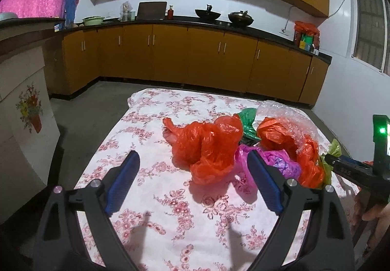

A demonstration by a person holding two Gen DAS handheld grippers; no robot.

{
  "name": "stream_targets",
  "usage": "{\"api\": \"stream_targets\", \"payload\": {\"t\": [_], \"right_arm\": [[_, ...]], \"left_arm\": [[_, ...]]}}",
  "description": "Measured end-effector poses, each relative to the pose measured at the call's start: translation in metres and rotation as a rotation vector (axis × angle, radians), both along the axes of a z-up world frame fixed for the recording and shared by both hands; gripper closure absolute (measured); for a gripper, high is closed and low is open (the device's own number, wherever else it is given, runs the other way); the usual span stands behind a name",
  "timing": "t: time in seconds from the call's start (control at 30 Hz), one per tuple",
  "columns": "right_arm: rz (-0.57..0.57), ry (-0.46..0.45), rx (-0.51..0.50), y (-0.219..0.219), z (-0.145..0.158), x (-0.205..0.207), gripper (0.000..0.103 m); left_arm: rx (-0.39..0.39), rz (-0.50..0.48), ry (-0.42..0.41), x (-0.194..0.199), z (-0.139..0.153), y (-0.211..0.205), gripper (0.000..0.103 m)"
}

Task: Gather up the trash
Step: 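Move both open tools back toward the bags on the table, then grasp the red bag with the left tool while the right tool grasps the green bag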

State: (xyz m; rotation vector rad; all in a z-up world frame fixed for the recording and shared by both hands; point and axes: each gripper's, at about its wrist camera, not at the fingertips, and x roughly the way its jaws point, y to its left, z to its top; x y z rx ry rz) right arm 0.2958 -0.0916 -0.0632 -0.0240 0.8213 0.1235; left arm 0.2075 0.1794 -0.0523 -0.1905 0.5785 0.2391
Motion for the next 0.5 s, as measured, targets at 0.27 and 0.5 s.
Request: {"api": "stream_targets", "payload": {"t": [0.27, 0.5], "right_arm": [[0.012, 0.086, -0.001, 0.001, -0.012, 0.007, 0.071], [0.024, 0.099, -0.017, 0.000, -0.016, 0.006, 0.084]], "left_arm": [[0.005, -0.027, -0.006, 0.007, 0.002, -0.007, 0.015], [-0.006, -0.026, 0.009, 0.022, 0.004, -0.009, 0.015]]}}
